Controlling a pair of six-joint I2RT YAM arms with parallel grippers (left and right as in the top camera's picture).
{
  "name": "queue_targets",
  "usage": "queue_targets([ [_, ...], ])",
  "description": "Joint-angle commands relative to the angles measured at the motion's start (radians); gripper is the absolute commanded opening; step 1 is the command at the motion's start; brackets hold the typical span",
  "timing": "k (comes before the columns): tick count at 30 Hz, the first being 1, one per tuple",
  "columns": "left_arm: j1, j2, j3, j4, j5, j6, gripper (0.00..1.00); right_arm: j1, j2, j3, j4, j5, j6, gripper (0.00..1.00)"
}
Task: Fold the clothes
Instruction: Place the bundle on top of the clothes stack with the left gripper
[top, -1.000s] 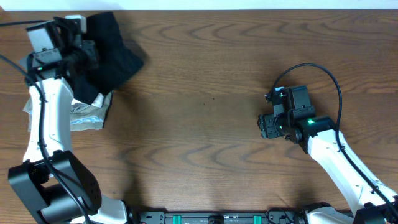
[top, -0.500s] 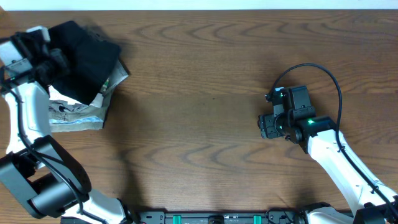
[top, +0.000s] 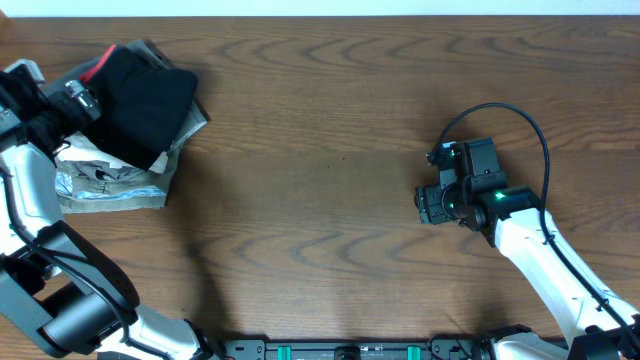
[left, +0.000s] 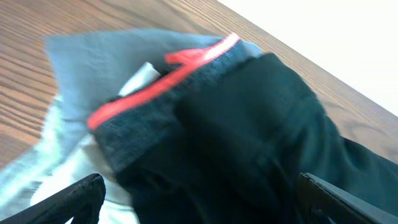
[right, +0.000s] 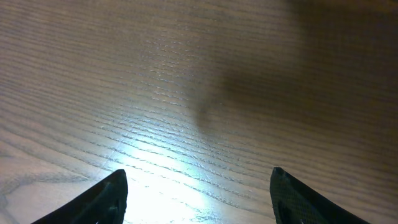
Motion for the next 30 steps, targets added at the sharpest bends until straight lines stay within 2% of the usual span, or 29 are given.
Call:
queue_targets([
  [1, -0.02, -0.027, 0.031, -0.015, 0.062, -0.017, 0.98, 0.014, -0.004, 0.011, 0.0, 0.006, -0.002, 0.73],
  [5, -0.059, -0.067, 0.031, -0.014, 0.073, 0.027, 0.98, 0.014, -0.004, 0.011, 0.0, 0.006, -0.002, 0.75],
  [6, -0.069, -0.077, 0.031, -0.014, 0.08, 0.029, 0.96, 0.014, -0.004, 0.011, 0.0, 0.006, -0.002, 0.74],
  [7, -0.076, -0.085, 0.031, -0.014, 0.09, 0.029, 0.74, 0.014, -0.004, 0.011, 0.0, 0.007, -0.002, 0.73],
  [8, -0.08, -0.093, 0.031, -0.008, 0.11, 0.028, 0.47, 0.014, -0.004, 0.011, 0.0, 0.007, -0.002, 0.73],
  [9, -0.083, -0.098, 0.031, 0.002, 0.134, 0.025, 0.36, 0.014, -0.004, 0.011, 0.0, 0.007, -0.002, 0.73],
  [12, -0.083, -0.102, 0.031, 0.056, 0.237, -0.026, 0.27, 0.014, -0.004, 0.011, 0.0, 0.007, -0.002, 0.73],
  [13, -0.083, -0.101, 0.031, 0.068, 0.254, -0.045, 0.27, 0.014, -0.003, 0.011, 0.0, 0.007, -0.002, 0.73],
  [17, -0.085, -0.078, 0.031, 0.076, 0.221, -0.05, 0.14, 0.014, -0.004, 0.011, 0.0, 0.006, -0.002, 0.73],
  [20, -0.085, -0.029, 0.031, 0.08, 0.182, -0.05, 0.09, 0.014, -0.004, 0.011, -0.006, 0.006, -0.002, 0.72],
  [30, -0.026, 0.217, 0.031, 0.101, 0.169, -0.055, 0.09, 0.014, -0.004, 0.011, -0.042, 0.007, -0.002, 0.72],
])
